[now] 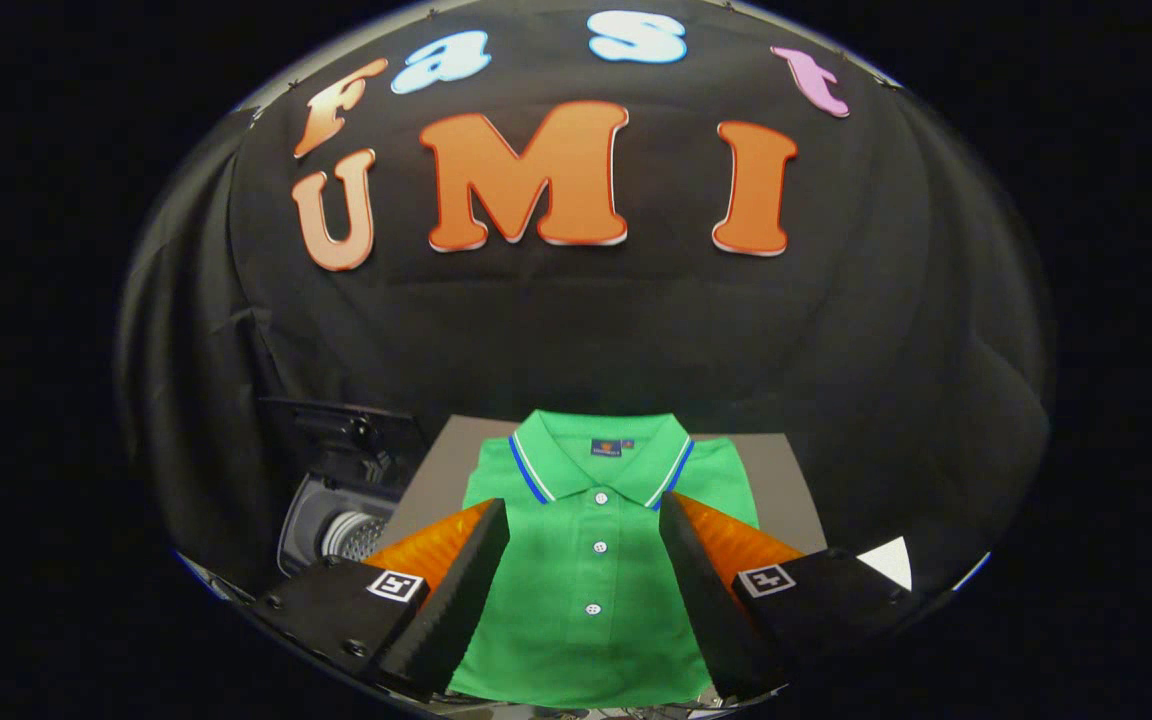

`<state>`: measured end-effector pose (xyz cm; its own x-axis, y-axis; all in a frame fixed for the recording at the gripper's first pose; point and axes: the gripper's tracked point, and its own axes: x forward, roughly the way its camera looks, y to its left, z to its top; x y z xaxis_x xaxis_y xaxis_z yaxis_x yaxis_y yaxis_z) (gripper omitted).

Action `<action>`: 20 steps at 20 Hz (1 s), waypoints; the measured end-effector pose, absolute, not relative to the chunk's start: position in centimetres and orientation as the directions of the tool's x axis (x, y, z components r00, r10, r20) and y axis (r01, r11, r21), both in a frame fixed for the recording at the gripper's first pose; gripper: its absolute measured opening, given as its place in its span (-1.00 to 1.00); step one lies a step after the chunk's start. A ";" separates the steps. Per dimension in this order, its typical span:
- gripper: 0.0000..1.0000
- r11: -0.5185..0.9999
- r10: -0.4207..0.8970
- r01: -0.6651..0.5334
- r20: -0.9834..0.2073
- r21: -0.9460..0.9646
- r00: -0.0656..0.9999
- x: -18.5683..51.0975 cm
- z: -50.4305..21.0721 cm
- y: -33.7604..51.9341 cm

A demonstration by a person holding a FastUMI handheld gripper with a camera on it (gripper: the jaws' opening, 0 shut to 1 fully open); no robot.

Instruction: Put the clothes into the washing machine and then close the washing machine lid.

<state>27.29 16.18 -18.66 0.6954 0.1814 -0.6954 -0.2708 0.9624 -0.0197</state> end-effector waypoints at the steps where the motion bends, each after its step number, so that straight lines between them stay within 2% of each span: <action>1: 0.97 0.964 0.168 -0.266 -0.736 -0.017 0.656 27.6 -19.9 16.0; 6: 0.99 0.957 0.108 -0.289 -0.908 -0.015 0.404 26.2 -25.3 15.7; 9: 0.97 0.955 0.094 -0.296 -0.952 0.003 0.292 26.1 -26.9 15.8; 11: 0.94 0.967 0.096 -0.253 -0.972 0.039 0.215 26.0 -27.0 16.1; 16: 0.94 0.954 0.083 -0.296 -0.989 0.043 0.126 26.2 -27.1 15.8; 20: 0.88 0.944 0.085 -0.328 -0.990 0.043 0.115 26.2 -27.3 15.5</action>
